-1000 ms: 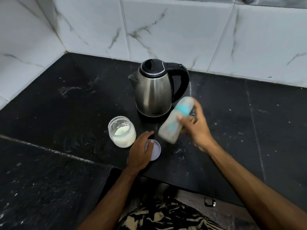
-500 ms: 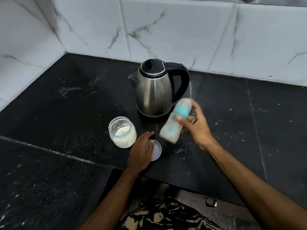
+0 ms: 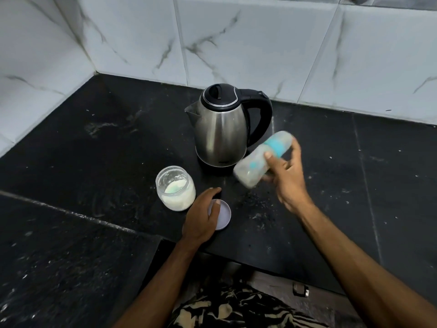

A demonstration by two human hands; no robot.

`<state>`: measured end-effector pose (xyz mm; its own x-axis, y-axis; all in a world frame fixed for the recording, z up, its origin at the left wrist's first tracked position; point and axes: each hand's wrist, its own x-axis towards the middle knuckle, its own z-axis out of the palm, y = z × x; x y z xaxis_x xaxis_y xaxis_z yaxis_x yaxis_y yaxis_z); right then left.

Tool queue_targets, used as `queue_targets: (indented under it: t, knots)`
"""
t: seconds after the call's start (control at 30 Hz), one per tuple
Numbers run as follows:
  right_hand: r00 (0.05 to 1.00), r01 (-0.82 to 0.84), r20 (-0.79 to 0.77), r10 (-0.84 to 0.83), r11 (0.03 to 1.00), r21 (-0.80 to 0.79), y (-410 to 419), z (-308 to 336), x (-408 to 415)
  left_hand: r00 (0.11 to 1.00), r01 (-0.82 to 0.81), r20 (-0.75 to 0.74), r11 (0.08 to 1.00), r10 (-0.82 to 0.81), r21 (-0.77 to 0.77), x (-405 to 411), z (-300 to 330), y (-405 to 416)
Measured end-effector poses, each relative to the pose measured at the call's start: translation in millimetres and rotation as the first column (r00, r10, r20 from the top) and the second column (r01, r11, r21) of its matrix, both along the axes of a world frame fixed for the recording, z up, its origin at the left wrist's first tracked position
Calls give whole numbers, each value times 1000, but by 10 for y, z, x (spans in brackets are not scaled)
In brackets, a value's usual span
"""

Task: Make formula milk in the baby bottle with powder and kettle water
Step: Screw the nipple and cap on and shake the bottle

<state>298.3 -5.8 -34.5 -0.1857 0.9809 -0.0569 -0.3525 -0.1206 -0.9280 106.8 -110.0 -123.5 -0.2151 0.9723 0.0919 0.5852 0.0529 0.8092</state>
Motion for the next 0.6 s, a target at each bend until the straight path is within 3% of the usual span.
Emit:
queue_targets:
  t: [0.07,0.13,0.23,0.3,0.4,0.47,0.6]
  knots:
    - [956,-240,180,232,970,25,-156,-67,-10,1000,18,5,1000,-18,-6,-9,3,6]
    - [925,-313,241,292,948,51,-167,-95,-4,1000,24,4,1000,-24,-4,-11,4,12]
    - [1000,7,28,-7,1000,-2,8,-15,-7,1000,3,2,1000,-3,5,-4,0,2]
    - [997,52,-48,-53,998,-23,41,-24,-1,1000,-5,9,1000,5,4,3,16,-2]
    - [959,-239,156,235,971,1,-149,-125,-40,1000,17,18,1000,-17,-7,2,46,4]
    - [925,-314,233,300,949,28,-173,-144,-35,999,26,19,1000,-26,-11,-1,51,7]
    - [996,77,-37,-79,996,-42,39,-34,-7,1000,5,5,1000,-5,4,3,22,0]
